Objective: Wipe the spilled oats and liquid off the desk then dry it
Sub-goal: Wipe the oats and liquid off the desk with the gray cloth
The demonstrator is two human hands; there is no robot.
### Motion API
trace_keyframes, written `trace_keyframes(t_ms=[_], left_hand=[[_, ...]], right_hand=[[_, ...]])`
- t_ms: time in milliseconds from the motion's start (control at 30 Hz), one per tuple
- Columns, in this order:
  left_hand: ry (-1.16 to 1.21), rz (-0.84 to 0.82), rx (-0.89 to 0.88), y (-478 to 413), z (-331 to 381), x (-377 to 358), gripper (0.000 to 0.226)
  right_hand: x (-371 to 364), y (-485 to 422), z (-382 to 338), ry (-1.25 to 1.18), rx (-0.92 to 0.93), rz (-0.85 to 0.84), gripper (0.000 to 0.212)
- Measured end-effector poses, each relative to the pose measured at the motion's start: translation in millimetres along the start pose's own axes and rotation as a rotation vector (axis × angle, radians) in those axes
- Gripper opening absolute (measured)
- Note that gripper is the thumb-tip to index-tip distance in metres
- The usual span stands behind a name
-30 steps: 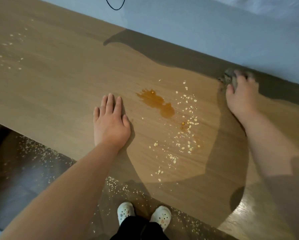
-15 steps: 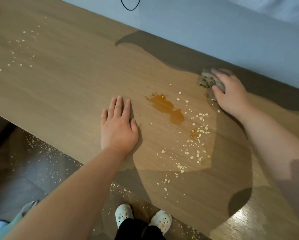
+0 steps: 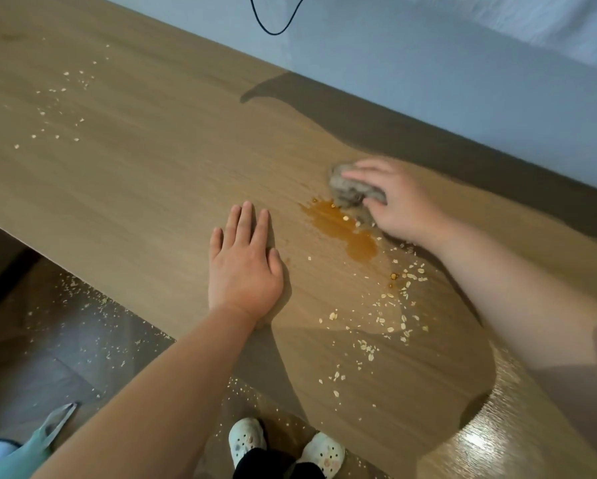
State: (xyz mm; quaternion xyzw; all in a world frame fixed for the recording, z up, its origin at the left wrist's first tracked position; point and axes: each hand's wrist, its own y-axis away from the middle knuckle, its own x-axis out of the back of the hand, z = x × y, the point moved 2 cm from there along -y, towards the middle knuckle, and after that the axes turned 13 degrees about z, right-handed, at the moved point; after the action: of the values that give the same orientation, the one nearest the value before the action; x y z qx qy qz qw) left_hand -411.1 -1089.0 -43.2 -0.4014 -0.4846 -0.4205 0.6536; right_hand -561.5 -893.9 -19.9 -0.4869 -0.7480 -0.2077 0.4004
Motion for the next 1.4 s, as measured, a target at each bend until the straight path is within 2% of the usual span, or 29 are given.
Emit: trace_keyframes(t_ms=[100,167,233,267,400,533,633,700,767,867,933,1067,1133,1200,1267,1333,1400], left_hand=[[-0.007,-0.009,0.005,0.6,0.5,0.3,0.06],[-0.004,-0.003,0.011,0.2,0.1,0.3,0.061],[0.001,0.001,0.012,-0.3,-0.3,-0.4,0.061],[0.003,0.003,0.011,-0.3,-0.4,-0.8,0.061],[0.011,0.003,0.009,-0.8,-2.0,-2.2,0.061],[0.013,0.008,0.011,-1.6,-2.4,-2.9,0.061],[0.012,0.011,0.007,-1.6,-2.6,-2.9,0.061],[0.024,0.016,0.004,-1.7,-2.9,-2.7,0.06],[0.035,0.023,0.007,-1.4,-2.7,-2.9,0.06],[0.042,0.029,0.01,-1.6,-2.5,-3.6,0.061],[0.044,0.036,0.01,-1.9,-3.1,-3.9,0.061],[0.05,0.044,0.009,-1.3,-3.5,-3.9,0.06],[0.059,0.048,0.011,-1.2,-3.1,-4.0,0.06],[0.06,0.053,0.012,-1.6,-3.3,-4.6,0.06],[0.06,0.052,0.015,-1.8,-3.6,-4.9,0.061],[0.06,0.05,0.015,-1.8,-3.2,-4.9,0.061],[0.056,0.049,0.011,-1.4,-3.1,-4.8,0.061]], right_hand=[[9.3,16.4,-9.7,-0.103,-0.035,-0.006,0.054],[32.8,6.9,-1.8,-0.162,-0.105,0.138,0.051],[61.4,-4.5,18.8,-0.119,-0.169,0.263,0.049],[73.5,-6.9,33.0,-0.059,-0.205,0.268,0.049],[83.3,14.4,87.9,0.166,-0.353,0.119,0.052],[56.1,43.9,80.8,0.177,-0.297,0.257,0.054],[35.7,68.7,54.6,0.187,-0.113,0.118,0.058],[38.5,77.9,53.9,0.148,-0.078,0.028,0.059],[52.9,75.1,68.9,0.108,-0.146,0.081,0.057],[72.9,72.5,91.7,0.114,-0.328,0.295,0.051],[66.0,78.9,85.1,0.145,-0.349,0.337,0.051],[48.0,100.2,65.6,0.248,-0.087,0.153,0.055],[61.4,101.4,77.6,0.248,-0.127,0.127,0.055],[71.2,100.5,91.7,0.213,-0.277,0.242,0.053],[60.7,102.3,83.1,0.233,-0.332,0.348,0.052],[35.6,106.3,57.1,0.268,-0.226,0.308,0.054],[15.9,115.9,30.8,0.285,-0.096,0.168,0.056]])
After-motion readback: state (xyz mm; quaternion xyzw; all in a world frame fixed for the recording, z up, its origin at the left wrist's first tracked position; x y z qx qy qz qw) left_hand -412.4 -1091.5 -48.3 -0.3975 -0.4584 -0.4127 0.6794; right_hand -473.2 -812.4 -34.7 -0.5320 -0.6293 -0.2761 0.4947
